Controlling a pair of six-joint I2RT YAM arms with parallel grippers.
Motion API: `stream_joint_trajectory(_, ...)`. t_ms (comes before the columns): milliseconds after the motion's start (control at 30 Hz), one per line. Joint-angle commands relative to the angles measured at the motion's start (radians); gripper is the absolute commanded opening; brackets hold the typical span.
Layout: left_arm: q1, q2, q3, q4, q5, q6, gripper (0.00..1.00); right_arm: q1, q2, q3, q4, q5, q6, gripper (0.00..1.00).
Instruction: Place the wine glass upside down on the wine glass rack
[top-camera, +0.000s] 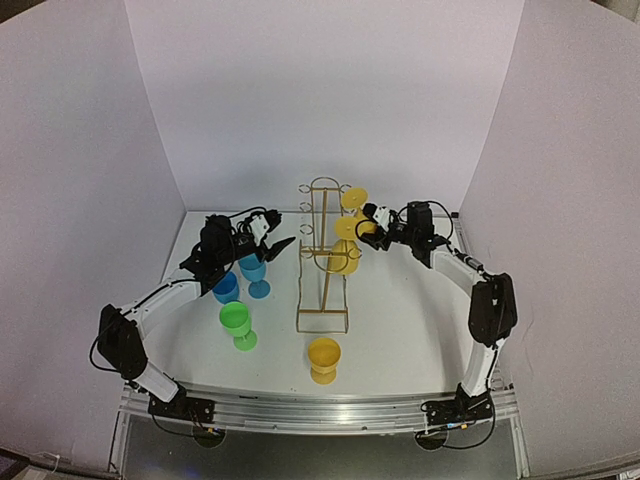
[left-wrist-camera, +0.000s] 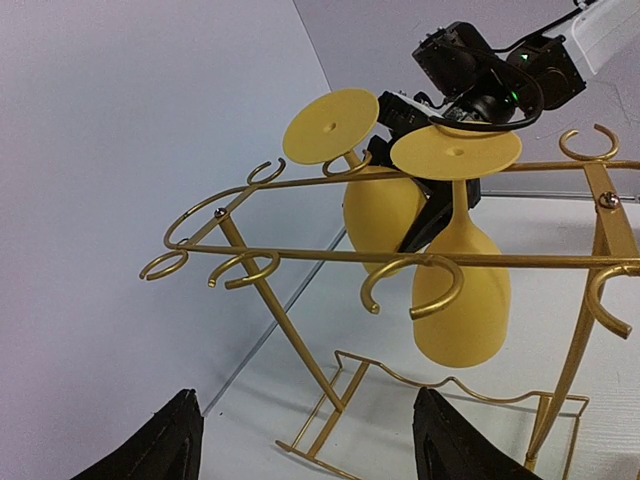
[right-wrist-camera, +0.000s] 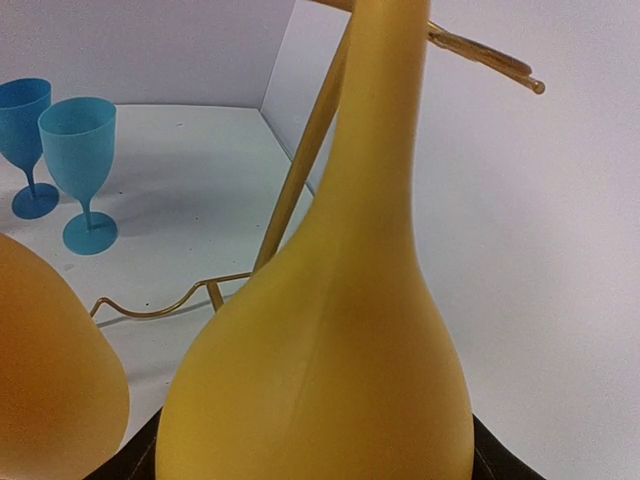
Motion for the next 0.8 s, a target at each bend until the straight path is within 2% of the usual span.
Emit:
stream_joint_trajectory(0, 0.002, 0.017, 0.037, 0.049, 0.020, 0.001, 0.71, 0.011, 0.010, 0.008, 0.054, -0.031, -0.003, 0.17)
stream_joint_trajectory(767, 0.002, 0.058, 0.069, 0.085, 0.033, 0.029, 0.71, 0.015, -0.015, -0.050, 0.080, -0.055, -0.020, 0.16)
